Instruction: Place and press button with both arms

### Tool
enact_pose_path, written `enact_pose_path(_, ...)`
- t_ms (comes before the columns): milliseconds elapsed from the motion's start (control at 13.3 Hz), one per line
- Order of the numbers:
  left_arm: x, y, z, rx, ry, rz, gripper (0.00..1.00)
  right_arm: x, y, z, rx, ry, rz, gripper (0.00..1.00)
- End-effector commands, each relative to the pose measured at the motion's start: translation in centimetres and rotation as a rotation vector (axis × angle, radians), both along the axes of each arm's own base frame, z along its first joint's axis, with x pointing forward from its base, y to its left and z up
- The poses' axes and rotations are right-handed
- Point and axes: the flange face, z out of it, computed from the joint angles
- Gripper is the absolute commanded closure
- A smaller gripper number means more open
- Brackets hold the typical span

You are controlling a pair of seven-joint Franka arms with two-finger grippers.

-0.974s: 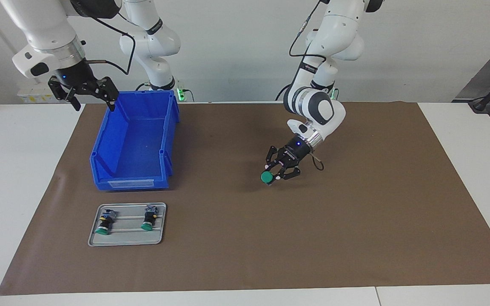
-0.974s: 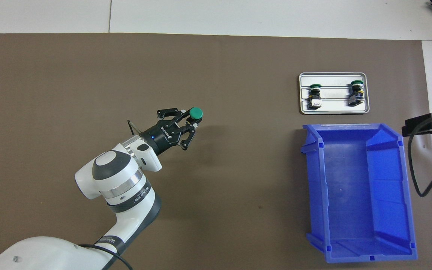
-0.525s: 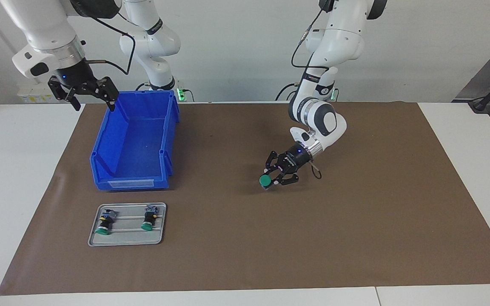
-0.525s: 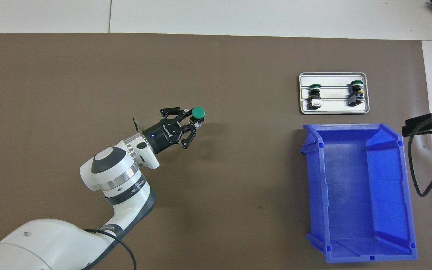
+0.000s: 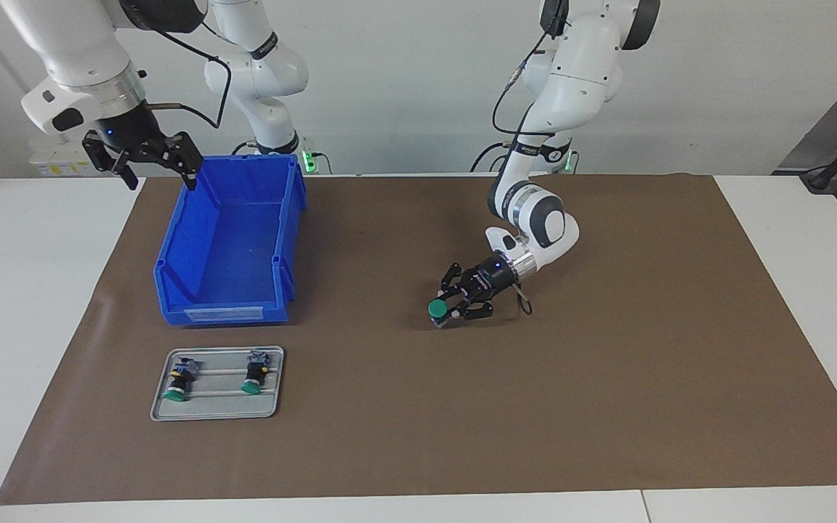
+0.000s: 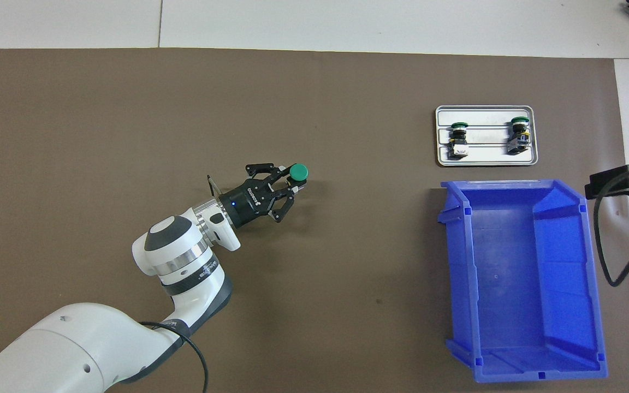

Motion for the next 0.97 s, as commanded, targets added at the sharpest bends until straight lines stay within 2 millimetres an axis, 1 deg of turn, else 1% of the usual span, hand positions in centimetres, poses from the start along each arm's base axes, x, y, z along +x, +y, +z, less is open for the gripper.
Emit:
enact_pose_path(0,-0.2,0.3,-0.6,-0.003,-0.042,0.009,1.00,-0.4,-0.5,-0.1,-0.010,0.008,0.010,0.00)
enact_pose_path(75,-0.4,0.3,-0.7,0.002,-0.047,0.006,1.00,-0.5,-0.5,0.0,-0.010,0.007,0.010,0.00)
enact_pose_path(225,-0.5,0.3,-0.8,0.011,-0.058,0.005,0.89,-0.5,-0.5,0.0,-0.008,0.007,0.010,0.00)
enact_pose_path(300,-0.7,0.3,-1.0,0.012,-0.056,0.003,0.80,-0.5,-0.5,0.0,-0.010,0.007,0.010,0.00)
enact_pose_path(375,-0.8,0.3,-1.1,0.015,-0.063,-0.001,0.40,-0.5,-0.5,-0.1,-0.010,0.008,0.010,0.00)
enact_pose_path(450,-1.0,0.4,-1.1,0.025,-0.077,-0.003,0.28,-0.5,-0.5,-0.1,-0.008,0.008,0.010,0.00)
enact_pose_path(525,-1.1,0.4,-1.3,0.030,-0.080,-0.004,0.24,-0.5,-0.5,-0.1,-0.008,0.008,0.010,0.00)
enact_pose_path(674,-1.1,0.6,-1.3,0.030,-0.081,-0.003,0.20,-0.5,-0.5,-0.1,-0.008,0.008,0.010,0.00)
enact_pose_path(899,-1.8,1.0,-1.9,0.041,-0.065,-0.004,0.17,-0.5,-0.5,0.0,-0.008,0.007,0.010,0.00)
